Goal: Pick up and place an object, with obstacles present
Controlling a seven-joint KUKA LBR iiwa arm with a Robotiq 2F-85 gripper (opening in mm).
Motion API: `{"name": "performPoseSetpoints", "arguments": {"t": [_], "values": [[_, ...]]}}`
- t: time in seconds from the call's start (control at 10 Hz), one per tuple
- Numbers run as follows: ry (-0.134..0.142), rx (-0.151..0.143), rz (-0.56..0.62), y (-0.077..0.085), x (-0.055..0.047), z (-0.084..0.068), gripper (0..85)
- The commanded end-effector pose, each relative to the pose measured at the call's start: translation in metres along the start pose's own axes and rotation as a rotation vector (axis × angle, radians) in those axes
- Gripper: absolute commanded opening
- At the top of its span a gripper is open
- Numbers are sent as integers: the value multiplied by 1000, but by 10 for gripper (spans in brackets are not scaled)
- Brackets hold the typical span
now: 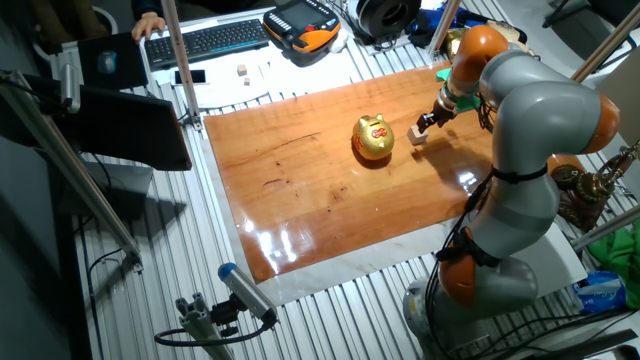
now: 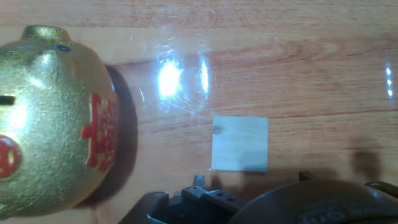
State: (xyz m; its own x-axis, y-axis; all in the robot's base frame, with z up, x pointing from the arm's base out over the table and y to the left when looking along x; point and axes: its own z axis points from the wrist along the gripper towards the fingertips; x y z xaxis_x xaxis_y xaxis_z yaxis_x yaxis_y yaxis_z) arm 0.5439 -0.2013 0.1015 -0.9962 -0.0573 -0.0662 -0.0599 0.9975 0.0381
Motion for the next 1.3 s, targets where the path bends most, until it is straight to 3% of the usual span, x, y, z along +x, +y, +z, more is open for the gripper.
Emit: {"name": "performPoseSetpoints", "arguments": {"t": [0.0, 0.3, 0.4, 1.2], "values": [[-4, -4, 0, -1, 0, 4, 680], [-17, -8, 8, 1, -2, 9, 680], [-21, 5, 5, 2, -4, 11, 680], [-21, -5, 8, -2, -6, 19, 680]]}}
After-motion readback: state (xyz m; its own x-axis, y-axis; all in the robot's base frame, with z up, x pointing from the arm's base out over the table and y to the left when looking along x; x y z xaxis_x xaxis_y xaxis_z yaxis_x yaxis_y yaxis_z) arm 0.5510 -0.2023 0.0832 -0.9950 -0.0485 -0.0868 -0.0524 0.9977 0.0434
